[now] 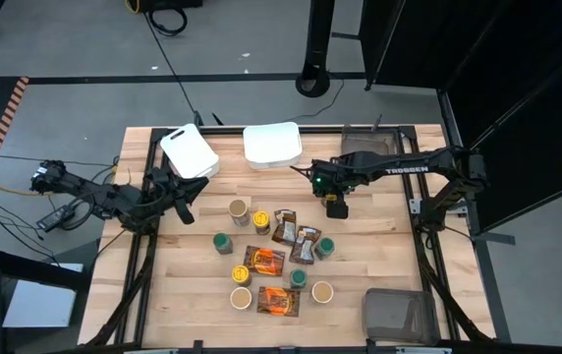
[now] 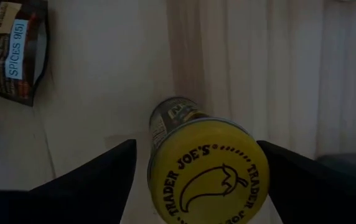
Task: Sort spices by type
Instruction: Put the right yellow seasoning bottle into the top black bin, then put the top gold seasoning bottle into the left white bin
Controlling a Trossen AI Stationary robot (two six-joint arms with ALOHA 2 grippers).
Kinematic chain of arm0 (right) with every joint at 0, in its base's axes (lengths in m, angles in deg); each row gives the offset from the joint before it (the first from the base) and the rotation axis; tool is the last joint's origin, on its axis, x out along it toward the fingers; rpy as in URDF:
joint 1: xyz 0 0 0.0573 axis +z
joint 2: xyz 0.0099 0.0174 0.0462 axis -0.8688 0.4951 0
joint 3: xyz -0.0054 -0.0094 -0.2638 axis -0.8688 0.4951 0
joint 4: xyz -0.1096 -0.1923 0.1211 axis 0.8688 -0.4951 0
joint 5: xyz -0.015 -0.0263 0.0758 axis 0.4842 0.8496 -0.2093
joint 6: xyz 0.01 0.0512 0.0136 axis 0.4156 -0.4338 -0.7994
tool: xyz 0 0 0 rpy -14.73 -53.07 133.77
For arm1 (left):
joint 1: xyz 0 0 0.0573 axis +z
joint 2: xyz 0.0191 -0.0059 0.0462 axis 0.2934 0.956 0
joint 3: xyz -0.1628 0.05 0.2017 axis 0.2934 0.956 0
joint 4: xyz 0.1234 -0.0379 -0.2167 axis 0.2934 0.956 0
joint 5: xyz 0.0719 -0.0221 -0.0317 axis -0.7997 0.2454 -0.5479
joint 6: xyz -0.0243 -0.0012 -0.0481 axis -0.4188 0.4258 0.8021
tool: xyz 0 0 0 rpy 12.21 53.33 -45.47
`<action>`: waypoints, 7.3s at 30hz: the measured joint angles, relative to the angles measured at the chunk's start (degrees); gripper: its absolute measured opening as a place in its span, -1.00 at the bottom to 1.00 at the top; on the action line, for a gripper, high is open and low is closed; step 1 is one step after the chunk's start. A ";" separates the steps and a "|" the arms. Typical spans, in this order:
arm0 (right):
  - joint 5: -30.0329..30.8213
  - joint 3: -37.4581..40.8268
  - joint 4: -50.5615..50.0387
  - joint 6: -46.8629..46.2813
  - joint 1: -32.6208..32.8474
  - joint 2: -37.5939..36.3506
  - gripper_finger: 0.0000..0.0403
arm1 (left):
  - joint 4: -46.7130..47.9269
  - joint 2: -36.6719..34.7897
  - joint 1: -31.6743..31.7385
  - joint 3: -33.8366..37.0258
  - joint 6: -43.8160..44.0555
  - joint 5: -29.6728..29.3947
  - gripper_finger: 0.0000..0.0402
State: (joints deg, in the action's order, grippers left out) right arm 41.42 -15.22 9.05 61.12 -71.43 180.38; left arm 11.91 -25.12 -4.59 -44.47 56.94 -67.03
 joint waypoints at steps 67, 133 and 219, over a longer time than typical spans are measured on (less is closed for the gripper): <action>5.36 -22.08 -17.06 -10.57 -37.81 4.66 0.20 | -0.59 -0.02 0.02 0.02 0.27 -5.47 -0.80; 2.53 -35.17 -14.55 -0.02 -34.70 -8.97 0.42 | -41.29 8.58 0.02 -7.19 -26.47 17.90 0.11; 0.97 -24.48 -21.49 4.02 -33.16 -18.12 0.32 | 48.00 58.58 28.98 -37.26 -25.44 56.99 0.67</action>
State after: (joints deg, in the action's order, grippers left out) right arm 42.39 -39.70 -12.44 65.14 -104.59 162.26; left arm 59.91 33.46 24.39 -81.74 31.50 -10.05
